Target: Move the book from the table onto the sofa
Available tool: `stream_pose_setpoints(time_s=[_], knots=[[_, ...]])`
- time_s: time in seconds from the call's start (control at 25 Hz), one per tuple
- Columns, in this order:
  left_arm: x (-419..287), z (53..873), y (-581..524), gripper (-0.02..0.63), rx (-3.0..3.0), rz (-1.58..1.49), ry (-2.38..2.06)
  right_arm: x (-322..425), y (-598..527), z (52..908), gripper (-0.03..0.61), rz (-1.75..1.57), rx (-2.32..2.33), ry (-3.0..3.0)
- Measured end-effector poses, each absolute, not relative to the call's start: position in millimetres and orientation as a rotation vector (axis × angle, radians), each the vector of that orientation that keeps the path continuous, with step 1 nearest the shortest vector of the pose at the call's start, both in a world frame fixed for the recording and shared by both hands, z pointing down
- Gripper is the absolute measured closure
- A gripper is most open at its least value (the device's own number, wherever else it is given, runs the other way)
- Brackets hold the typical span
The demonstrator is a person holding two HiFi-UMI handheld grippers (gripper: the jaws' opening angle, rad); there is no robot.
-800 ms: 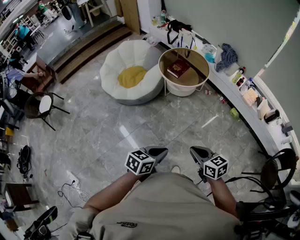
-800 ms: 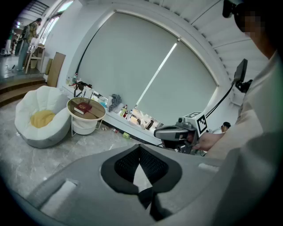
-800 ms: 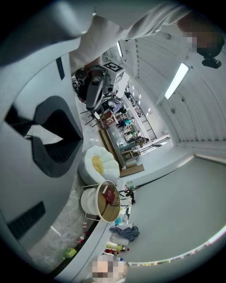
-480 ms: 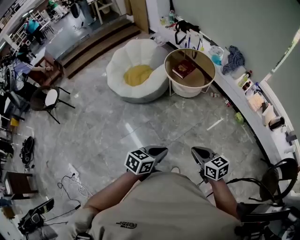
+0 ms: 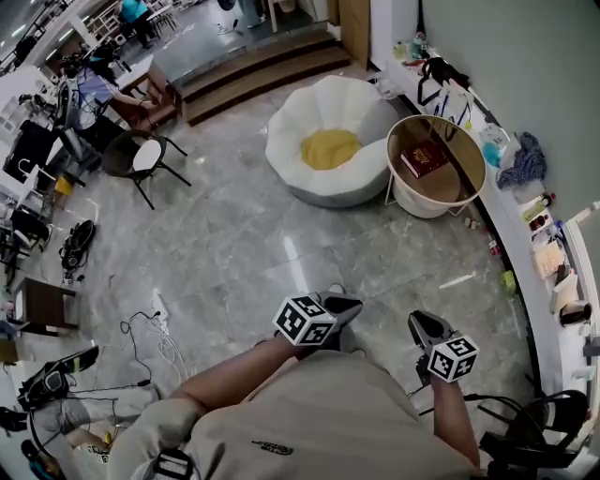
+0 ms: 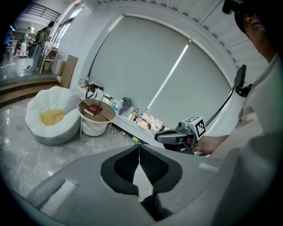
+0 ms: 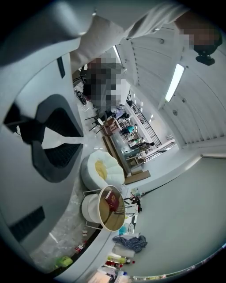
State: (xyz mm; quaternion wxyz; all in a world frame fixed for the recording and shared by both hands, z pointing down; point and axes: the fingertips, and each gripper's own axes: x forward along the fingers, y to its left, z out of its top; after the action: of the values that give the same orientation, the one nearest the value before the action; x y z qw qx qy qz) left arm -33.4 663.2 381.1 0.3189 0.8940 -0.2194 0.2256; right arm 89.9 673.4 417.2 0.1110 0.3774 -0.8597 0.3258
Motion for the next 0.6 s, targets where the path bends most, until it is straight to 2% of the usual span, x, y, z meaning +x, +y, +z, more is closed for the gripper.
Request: stream_pose_setpoints(time_s=[0.12,0.44,0.6], knots=[[-40.0,389.6,624.9,0.606,2.351,0.569,-0.578,88.0,636.7,422.9,0.498,0.950,1.133,-2.509],[-64.3,398.0,482.9,0.603,2.352,0.502,-0.514,69.2,513.3,425.4,0.495,0.953,1.224,-2.383],[-68.1,397.8,423.2,0.581,2.369,0.506,-0.459,65.2,444.0,421.5,0.495,0.943,1.243,-2.358]])
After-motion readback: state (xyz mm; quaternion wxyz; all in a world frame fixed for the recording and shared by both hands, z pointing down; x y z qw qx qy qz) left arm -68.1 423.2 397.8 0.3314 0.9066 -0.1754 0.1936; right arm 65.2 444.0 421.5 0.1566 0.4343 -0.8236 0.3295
